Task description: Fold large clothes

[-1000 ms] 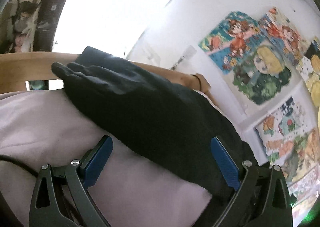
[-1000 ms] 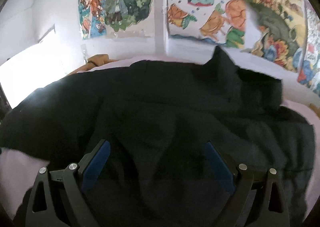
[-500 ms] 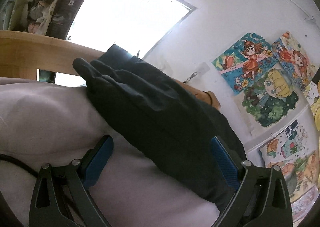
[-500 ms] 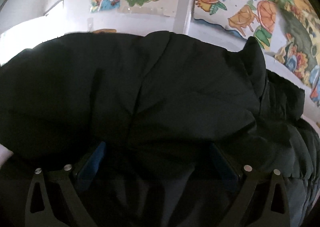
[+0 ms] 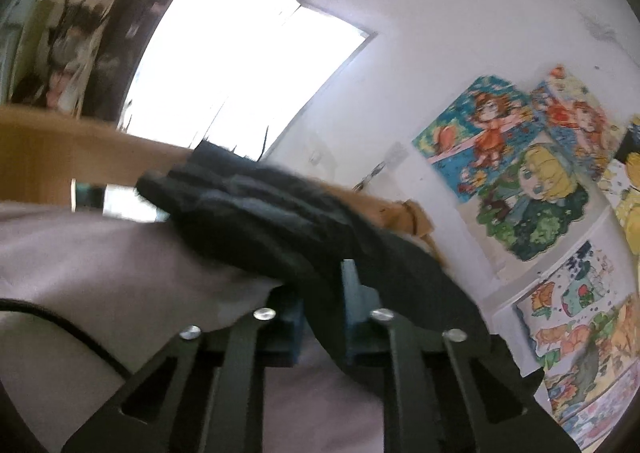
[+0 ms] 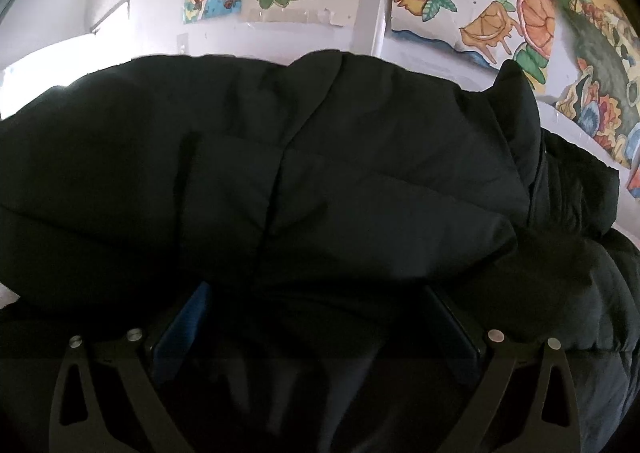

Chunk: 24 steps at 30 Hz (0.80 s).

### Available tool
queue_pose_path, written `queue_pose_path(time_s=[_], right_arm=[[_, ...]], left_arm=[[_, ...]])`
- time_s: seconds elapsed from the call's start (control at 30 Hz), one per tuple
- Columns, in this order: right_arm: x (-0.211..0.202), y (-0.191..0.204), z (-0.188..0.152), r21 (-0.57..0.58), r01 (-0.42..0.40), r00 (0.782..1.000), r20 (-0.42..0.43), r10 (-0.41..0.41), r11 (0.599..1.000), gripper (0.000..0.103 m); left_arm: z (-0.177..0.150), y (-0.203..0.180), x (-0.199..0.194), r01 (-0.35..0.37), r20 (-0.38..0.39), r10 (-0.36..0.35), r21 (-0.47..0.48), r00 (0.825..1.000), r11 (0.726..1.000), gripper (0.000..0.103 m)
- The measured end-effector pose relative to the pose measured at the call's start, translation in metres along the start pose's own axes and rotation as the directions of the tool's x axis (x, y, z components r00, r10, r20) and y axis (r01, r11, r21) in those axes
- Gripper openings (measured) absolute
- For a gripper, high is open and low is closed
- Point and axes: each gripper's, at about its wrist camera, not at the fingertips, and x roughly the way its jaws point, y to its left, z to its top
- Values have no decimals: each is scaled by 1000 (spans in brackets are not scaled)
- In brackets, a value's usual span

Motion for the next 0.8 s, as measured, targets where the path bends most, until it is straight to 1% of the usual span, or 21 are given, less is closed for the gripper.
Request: queue_pose_path(time_s=[0.07, 0.1, 0.17, 0.23, 0.3, 0.37, 0.43, 0.47, 0.53, 0.63, 0.7, 0.8], right_arm=[[-13, -2, 1, 11, 6, 999, 49, -6, 1000, 103], [-25, -4, 2, 16, 15, 995, 94, -16, 1000, 103], [-39, -7, 4, 16, 28, 991, 131, -30, 999, 103], [-52, -15, 9, 39, 24, 989, 145, -30, 999, 103], [-63, -26, 12, 65, -2, 991, 137, -7, 998, 103], [-73, -36, 14, 71, -7, 990, 141, -3, 997, 103], [-86, -47, 13, 79, -10, 990, 141, -1, 997, 103], [-95, -54, 12, 92, -14, 989, 147, 0, 996, 103], [-110, -78, 11, 152, -41, 989, 143, 19, 987, 103], [-127, -114, 6, 266, -78, 990, 130, 44, 961, 103], [-139, -140, 1, 317, -62, 992, 125, 24, 947, 103], [-155, -169, -10, 349, -33, 992, 127, -13, 937, 103]], left_arm=[[3, -9, -8, 41, 40, -43, 51, 998, 998, 5], [5, -15, -12, 62, 64, -68, 83, 996, 995, 5], [7, -26, -21, 97, 97, -110, 135, 989, 986, 4], [8, -41, -31, 142, 128, -170, 198, 977, 970, 4], [8, -57, -39, 186, 147, -229, 255, 962, 949, 3], [6, -82, -53, 239, 162, -308, 343, 938, 908, 3], [1, -107, -63, 269, 164, -365, 420, 917, 867, 3], [-4, -120, -69, 281, 165, -394, 464, 904, 840, 3], [-14, -145, -81, 318, 146, -458, 538, 877, 781, 3], [-30, -176, -91, 374, 94, -521, 590, 848, 716, 3], [-41, -193, -95, 411, 60, -552, 601, 832, 685, 3], [-56, -217, -104, 463, 6, -593, 620, 805, 634, 3]])
